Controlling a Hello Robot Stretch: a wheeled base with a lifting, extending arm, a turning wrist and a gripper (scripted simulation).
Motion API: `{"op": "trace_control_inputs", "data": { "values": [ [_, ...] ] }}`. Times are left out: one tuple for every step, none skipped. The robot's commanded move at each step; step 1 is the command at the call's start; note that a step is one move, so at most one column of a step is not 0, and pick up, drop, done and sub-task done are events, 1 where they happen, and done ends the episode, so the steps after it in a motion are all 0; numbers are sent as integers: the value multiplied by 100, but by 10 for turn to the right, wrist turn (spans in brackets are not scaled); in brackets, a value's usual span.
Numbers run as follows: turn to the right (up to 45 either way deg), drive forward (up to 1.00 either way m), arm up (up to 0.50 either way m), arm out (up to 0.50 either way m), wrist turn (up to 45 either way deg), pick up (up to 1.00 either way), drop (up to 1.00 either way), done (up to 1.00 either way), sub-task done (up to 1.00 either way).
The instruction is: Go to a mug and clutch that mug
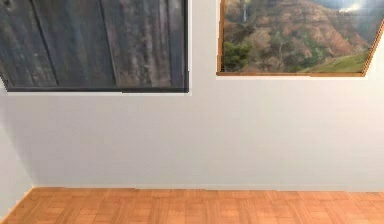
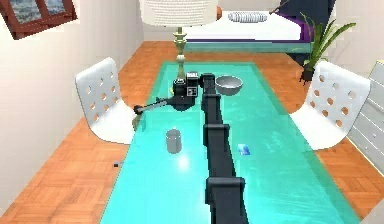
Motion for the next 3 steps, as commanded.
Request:
{"op": "trace_control_inputs", "data": {
  "values": [
    [0,0,0,0,300,0,0,0,0],
    [0,0,-30,0,0,0,0,0,0],
    [0,0,0,0,0,100,0,0,0]
  ]
}}
